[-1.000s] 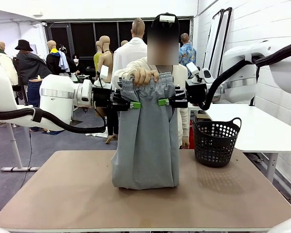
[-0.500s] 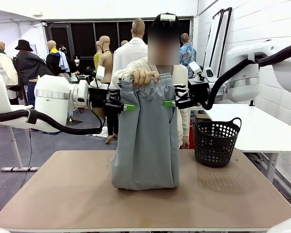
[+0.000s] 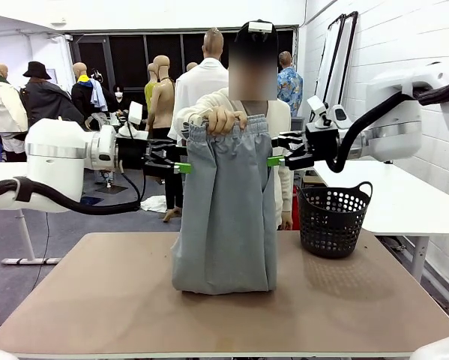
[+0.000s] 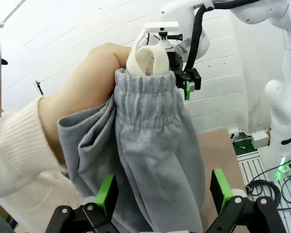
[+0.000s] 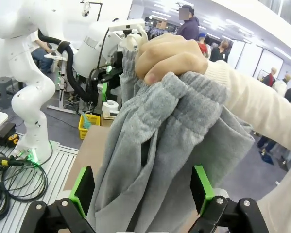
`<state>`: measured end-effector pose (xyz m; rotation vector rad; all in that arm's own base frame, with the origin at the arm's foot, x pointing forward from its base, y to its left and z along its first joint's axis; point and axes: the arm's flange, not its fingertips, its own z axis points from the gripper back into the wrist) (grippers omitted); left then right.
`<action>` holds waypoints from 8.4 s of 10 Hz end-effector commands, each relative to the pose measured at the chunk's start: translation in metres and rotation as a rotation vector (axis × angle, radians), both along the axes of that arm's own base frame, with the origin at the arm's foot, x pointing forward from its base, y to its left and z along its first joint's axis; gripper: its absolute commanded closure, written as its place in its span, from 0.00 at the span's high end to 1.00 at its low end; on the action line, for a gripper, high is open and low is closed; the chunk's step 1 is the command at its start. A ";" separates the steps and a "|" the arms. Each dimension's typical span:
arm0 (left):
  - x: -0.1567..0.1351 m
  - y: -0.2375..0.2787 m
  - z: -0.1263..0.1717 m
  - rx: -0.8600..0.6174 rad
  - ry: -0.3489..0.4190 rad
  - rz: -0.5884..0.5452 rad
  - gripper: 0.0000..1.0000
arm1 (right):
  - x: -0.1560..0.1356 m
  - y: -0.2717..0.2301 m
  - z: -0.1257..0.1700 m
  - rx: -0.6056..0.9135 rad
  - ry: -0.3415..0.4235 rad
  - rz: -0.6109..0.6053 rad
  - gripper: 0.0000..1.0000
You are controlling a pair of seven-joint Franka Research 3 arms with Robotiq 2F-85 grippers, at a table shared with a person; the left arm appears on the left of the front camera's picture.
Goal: Fold the training pants.
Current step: Release the ends of the Training pants and then grab the overlapped ends.
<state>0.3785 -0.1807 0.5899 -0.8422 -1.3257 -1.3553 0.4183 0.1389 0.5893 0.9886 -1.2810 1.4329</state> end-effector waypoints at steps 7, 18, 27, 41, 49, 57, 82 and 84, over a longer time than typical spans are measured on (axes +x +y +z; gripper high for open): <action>-0.019 0.024 0.001 -0.035 0.014 0.071 1.00 | -0.017 -0.033 -0.004 0.027 0.007 -0.168 1.00; -0.006 0.005 0.007 -0.038 0.017 0.036 1.00 | -0.008 -0.015 -0.009 0.118 0.078 -0.144 1.00; 0.003 -0.007 0.006 -0.028 0.043 -0.012 1.00 | -0.007 -0.004 -0.006 0.108 0.170 -0.044 1.00; -0.023 0.027 0.000 -0.036 0.040 0.140 1.00 | -0.006 0.020 0.000 0.040 0.173 0.002 1.00; 0.013 0.021 0.005 -0.029 0.035 0.084 1.00 | -0.011 0.027 0.001 0.023 0.176 0.028 1.00; 0.053 -0.005 0.001 -0.006 0.096 -0.068 1.00 | -0.013 0.035 0.000 -0.023 0.167 0.015 1.00; 0.045 -0.050 -0.010 0.009 0.138 -0.152 1.00 | -0.057 0.012 -0.022 -0.006 0.249 0.122 1.00; 0.044 -0.051 -0.010 0.014 0.139 -0.141 1.00 | -0.059 0.015 -0.023 -0.014 0.249 0.113 1.00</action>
